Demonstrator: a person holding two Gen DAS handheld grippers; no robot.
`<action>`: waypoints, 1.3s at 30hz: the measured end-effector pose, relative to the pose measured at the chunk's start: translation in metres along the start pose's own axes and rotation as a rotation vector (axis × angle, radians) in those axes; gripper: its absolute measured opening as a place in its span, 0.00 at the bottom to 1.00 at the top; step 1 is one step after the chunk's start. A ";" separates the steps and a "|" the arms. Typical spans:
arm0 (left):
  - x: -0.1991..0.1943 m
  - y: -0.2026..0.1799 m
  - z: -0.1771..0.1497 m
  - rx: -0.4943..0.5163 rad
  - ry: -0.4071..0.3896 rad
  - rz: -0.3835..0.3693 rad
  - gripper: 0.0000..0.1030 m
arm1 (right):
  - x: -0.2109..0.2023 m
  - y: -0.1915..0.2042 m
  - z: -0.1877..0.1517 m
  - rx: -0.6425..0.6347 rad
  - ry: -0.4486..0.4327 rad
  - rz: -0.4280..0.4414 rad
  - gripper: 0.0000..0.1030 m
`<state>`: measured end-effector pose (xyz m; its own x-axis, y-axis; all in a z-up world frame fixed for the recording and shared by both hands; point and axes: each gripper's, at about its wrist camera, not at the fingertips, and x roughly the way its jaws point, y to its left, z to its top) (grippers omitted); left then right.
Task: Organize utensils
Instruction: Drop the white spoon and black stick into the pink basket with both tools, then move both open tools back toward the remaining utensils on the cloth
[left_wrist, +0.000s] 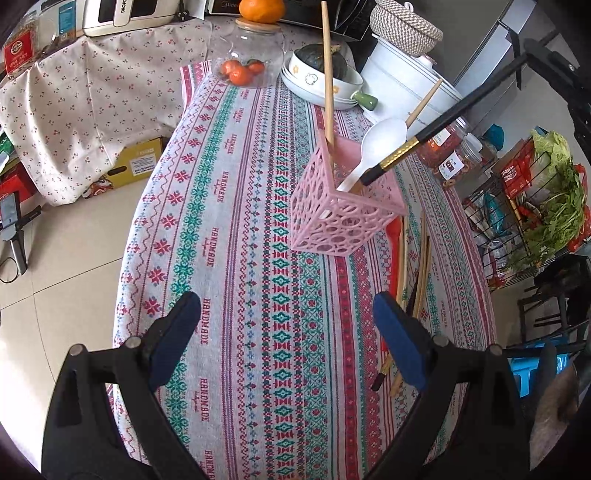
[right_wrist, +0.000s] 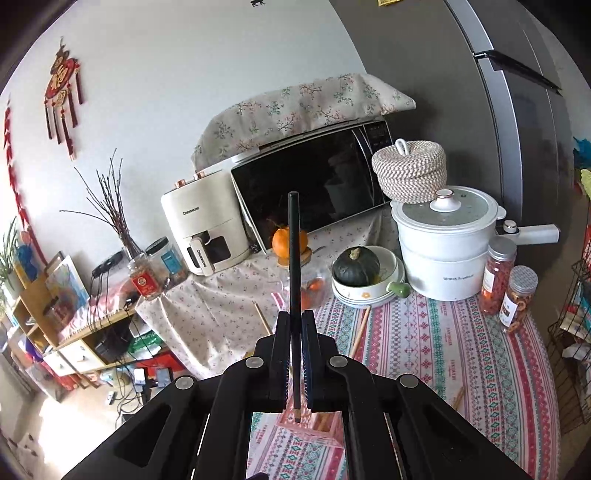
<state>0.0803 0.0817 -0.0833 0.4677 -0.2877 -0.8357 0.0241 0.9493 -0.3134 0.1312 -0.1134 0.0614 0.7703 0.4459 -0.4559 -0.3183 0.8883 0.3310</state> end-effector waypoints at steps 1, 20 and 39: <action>0.001 0.001 0.001 -0.001 0.004 0.000 0.91 | 0.008 0.002 -0.002 -0.005 0.010 -0.003 0.06; 0.001 -0.005 0.001 0.028 -0.014 0.027 0.91 | 0.042 -0.022 -0.018 0.023 0.126 -0.062 0.50; 0.024 -0.038 -0.013 0.085 0.019 0.100 0.91 | 0.018 -0.130 -0.095 0.068 0.368 -0.274 0.79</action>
<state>0.0797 0.0370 -0.0974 0.4546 -0.1927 -0.8696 0.0536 0.9805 -0.1892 0.1342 -0.2101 -0.0684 0.5694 0.2162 -0.7931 -0.0844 0.9751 0.2052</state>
